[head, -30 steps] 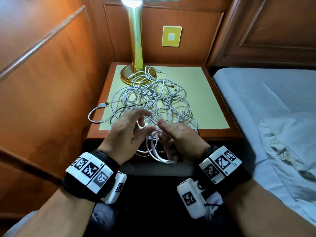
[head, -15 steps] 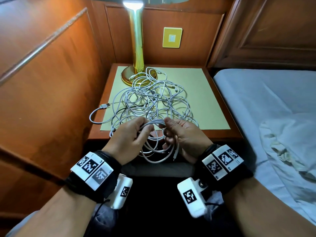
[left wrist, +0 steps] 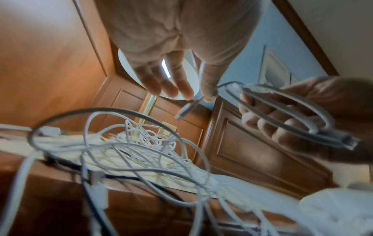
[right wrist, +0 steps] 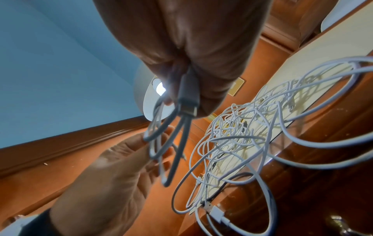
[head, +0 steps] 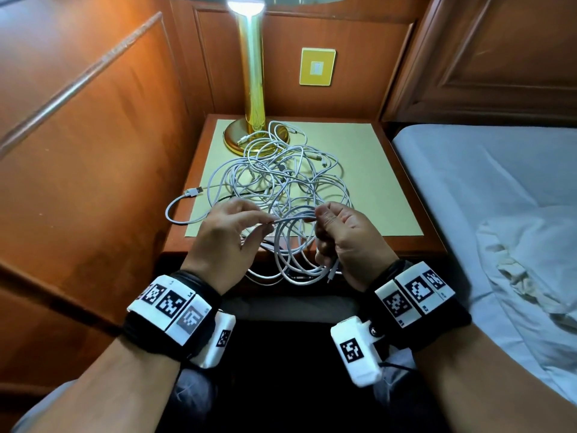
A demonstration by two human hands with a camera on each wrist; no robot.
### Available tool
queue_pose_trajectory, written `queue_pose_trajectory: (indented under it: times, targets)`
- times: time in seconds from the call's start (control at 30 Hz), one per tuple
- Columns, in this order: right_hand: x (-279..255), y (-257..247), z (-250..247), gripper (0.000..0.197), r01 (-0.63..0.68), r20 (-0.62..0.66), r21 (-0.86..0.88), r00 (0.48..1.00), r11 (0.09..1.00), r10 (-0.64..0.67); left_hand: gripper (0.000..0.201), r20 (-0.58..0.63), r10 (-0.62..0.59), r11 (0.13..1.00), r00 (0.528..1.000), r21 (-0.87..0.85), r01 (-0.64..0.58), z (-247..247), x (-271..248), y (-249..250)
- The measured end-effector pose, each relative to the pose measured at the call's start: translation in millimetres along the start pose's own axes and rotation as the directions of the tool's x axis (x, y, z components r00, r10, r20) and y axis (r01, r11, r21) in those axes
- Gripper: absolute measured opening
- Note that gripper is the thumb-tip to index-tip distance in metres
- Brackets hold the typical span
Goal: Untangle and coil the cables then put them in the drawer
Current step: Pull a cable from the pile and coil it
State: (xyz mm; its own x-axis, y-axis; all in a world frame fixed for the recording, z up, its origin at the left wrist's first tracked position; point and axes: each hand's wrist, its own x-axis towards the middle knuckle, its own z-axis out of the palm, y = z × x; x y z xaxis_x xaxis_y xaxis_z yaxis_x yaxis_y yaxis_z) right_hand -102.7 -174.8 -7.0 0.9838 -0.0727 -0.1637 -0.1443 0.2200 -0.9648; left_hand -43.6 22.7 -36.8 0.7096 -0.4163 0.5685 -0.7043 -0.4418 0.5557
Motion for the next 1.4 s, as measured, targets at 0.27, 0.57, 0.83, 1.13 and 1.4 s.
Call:
queue_pose_trajectory:
  times: [0.27, 0.57, 0.83, 1.13, 1.4]
  targets:
    - [4, 13, 4, 0.019, 0.114, 0.061, -0.197, 0.993, 0.974, -0.104, 0.025, 0.377, -0.563, 0.26, 0.735, -0.764, 0.591, 2, 4, 35]
    - [14, 25, 4, 0.026, 0.21, -0.006, -0.507, 0.969, 0.836, -0.246, 0.058, 0.528, -0.504, 0.05, 0.684, -0.772, 0.633, 1, 4, 45]
    - [14, 27, 1, 0.016, 0.247, -0.003, -0.529, 0.956, 0.812, -0.293, 0.04, 0.335, -0.477, 0.658, 0.813, -0.477, 0.583, 9, -2, 34]
    - [13, 15, -1, 0.016, 0.215, -0.084, -0.381, 0.96, 0.899, -0.265, 0.009, 0.06, -0.377, 0.897, 0.924, -0.224, 0.38, 10, -3, 20]
    - [10, 12, 1, 0.016, 0.197, -0.043, -0.332, 0.974, 0.922, -0.223, 0.014, 0.072, -0.388, 0.854, 0.919, -0.347, 0.388, 12, -5, 25]
